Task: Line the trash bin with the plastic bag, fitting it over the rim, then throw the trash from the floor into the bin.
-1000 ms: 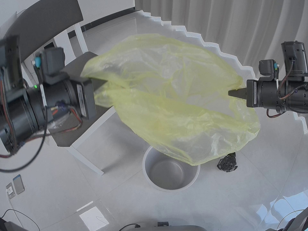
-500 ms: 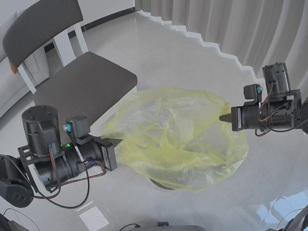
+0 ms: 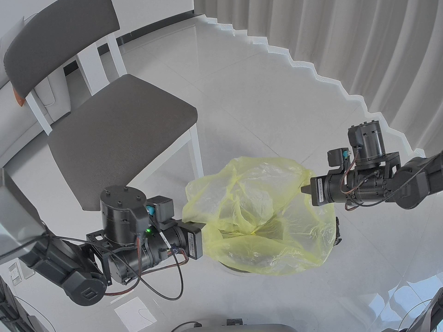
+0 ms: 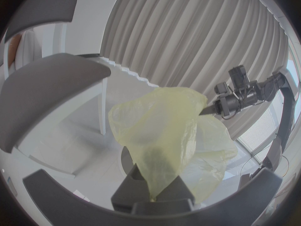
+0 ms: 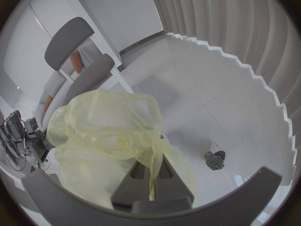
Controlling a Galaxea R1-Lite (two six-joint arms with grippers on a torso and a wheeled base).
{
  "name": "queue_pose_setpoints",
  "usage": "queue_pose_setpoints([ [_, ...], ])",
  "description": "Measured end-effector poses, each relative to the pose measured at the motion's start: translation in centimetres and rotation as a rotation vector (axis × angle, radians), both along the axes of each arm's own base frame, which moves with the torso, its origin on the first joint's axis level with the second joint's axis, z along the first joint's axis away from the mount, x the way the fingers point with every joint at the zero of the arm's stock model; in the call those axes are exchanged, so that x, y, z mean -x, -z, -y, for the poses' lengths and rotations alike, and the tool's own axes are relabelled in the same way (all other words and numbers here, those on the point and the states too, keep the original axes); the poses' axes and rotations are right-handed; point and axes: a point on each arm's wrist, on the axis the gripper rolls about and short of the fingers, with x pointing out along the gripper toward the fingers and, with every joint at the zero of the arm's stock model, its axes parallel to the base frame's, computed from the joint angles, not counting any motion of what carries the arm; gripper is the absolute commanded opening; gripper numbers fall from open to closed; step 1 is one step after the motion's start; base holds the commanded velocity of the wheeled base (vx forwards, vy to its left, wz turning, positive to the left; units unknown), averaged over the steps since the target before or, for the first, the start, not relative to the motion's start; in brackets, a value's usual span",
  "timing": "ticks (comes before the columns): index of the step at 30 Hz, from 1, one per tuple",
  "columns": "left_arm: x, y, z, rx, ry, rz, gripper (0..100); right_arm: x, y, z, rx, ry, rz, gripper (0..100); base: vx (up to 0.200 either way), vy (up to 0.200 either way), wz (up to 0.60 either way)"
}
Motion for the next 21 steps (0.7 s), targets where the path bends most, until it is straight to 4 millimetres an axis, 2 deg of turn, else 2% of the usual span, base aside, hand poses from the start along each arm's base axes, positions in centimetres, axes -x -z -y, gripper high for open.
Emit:
queue_pose_setpoints([
  [12, -2.4, 5.2, 0.5, -0.025, -0.013, -0.068, 0, -3.5, 5.0, 0.0, -0.011, 0.002, -0.048, 0, 0.000, 0.000, 0.00],
  [21, -2.7, 7.4, 0.5, -0.032, -0.032, -0.137, 0, -5.3, 8.9, 0.0, -0.008, 0.005, -0.092, 0, 0.000, 0.000, 0.00],
])
